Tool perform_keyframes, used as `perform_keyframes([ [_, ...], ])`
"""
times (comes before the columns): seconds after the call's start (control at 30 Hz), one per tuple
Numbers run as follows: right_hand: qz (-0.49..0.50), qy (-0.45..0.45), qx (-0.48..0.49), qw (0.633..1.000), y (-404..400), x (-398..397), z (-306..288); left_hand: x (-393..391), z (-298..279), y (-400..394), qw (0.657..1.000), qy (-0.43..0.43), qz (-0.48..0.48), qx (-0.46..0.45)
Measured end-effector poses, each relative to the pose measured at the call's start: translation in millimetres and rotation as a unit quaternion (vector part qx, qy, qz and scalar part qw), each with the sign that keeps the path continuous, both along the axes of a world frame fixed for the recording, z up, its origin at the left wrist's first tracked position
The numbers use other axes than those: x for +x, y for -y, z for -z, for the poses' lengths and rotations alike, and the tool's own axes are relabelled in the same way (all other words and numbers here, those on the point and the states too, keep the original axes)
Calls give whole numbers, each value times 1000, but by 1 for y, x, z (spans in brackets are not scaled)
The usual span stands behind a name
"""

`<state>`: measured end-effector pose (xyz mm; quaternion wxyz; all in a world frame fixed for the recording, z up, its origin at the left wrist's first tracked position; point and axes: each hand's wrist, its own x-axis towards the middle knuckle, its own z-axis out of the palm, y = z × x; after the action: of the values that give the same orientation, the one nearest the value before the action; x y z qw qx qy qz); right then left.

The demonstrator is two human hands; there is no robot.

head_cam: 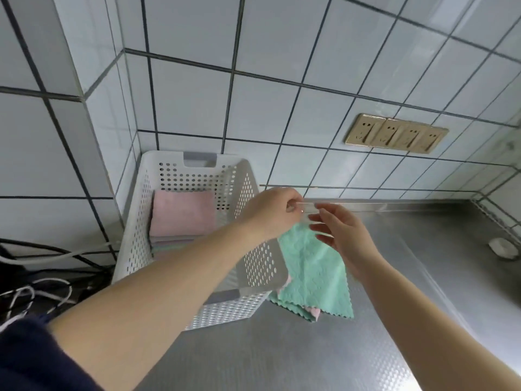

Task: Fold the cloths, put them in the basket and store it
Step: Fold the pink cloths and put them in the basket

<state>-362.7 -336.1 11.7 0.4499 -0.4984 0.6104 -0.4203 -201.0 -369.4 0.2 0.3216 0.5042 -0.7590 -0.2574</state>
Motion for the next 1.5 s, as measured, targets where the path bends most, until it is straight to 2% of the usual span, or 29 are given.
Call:
perform_keyframes([
  [0.07,6,-64,9,998,-14,-31,14,-24,2,-12,995,77,48,-33],
  [0.13,-4,-153,15,988,-25,-62,36,-50,10,-22,970,204,71,-108],
  [0.23,-30,-293,38,955,-36,-89,74,-78,32,-34,943,278,93,-156],
  [0.4,-136,-393,84,905,-38,-127,140,-115,99,-49,937,336,96,-6],
  [0.57,-261,-478,32,838,-18,-157,203,-127,157,-42,934,330,39,128],
  [0.73,-273,-494,-149,812,-4,-173,245,-144,187,-48,916,370,-7,153],
  [0.83,-280,-468,-210,811,4,-176,250,-148,196,-55,918,370,-48,130],
  [0.93,-265,-395,-201,856,9,-185,244,-154,197,-60,922,363,-76,107],
  [1.0,-256,-347,-148,890,14,-193,230,-158,194,-61,915,387,-93,67],
  [1.1,-265,-298,-121,909,27,-207,207,-160,188,-56,905,410,-112,24],
  [1.23,-282,-340,-195,876,60,-229,180,-159,170,-39,888,445,-113,-29],
  [1.3,-296,-370,-278,836,78,-238,163,-156,158,-27,886,445,-122,-43],
  [1.4,-335,-426,-331,772,107,-248,130,-150,135,-3,913,377,-148,-53],
  [1.47,-331,-445,-359,750,127,-252,105,-149,110,14,927,319,-186,-63],
  [1.5,-318,-434,-381,751,138,-253,92,-148,96,24,934,286,-205,-63],
])
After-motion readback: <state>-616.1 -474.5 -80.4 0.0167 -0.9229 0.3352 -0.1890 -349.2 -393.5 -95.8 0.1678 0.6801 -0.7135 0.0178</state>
